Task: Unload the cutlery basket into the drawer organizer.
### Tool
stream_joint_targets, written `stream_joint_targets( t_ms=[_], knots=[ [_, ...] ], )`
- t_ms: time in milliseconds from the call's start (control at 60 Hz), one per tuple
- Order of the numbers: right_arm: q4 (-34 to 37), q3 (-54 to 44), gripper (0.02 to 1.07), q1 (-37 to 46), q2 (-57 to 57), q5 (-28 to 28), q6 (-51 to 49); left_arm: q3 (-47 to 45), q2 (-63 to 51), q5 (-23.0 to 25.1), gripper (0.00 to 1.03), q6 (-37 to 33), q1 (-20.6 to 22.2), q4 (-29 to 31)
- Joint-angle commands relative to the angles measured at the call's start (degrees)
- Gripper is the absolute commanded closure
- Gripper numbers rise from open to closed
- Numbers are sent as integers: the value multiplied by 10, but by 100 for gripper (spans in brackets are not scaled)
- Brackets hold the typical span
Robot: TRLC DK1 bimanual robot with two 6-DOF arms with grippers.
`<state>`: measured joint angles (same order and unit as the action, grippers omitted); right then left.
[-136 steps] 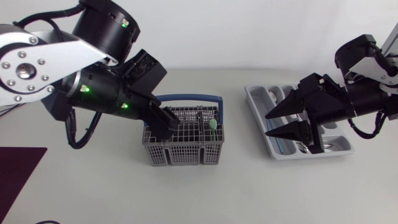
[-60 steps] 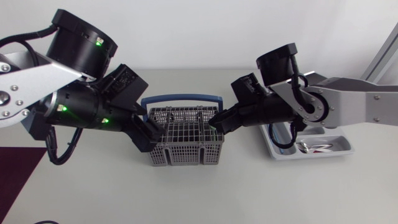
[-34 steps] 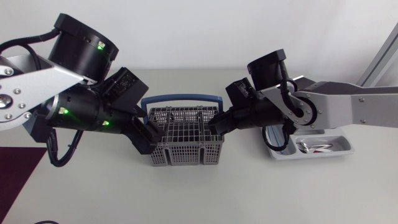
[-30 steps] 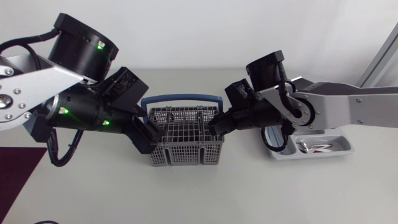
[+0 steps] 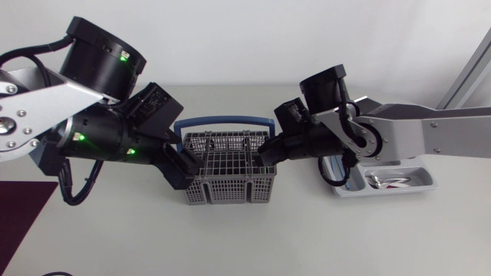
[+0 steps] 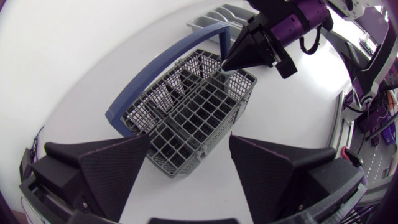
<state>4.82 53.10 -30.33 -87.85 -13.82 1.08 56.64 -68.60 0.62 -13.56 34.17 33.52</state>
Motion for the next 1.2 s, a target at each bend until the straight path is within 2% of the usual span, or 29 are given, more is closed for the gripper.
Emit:
stream_joint_targets(
  t_ms=[0,600,1183],
  knots=[
    [-5,-19,101,-4,8,-2,2,-17,7,0,6,-2,1,-4],
    [4,-37,101,-3,117,-60,0,-23,8,1,6,-1,6,-6],
    [81,7,101,3,201,-90,3,-31,7,0,6,-1,14,-6]
  ],
)
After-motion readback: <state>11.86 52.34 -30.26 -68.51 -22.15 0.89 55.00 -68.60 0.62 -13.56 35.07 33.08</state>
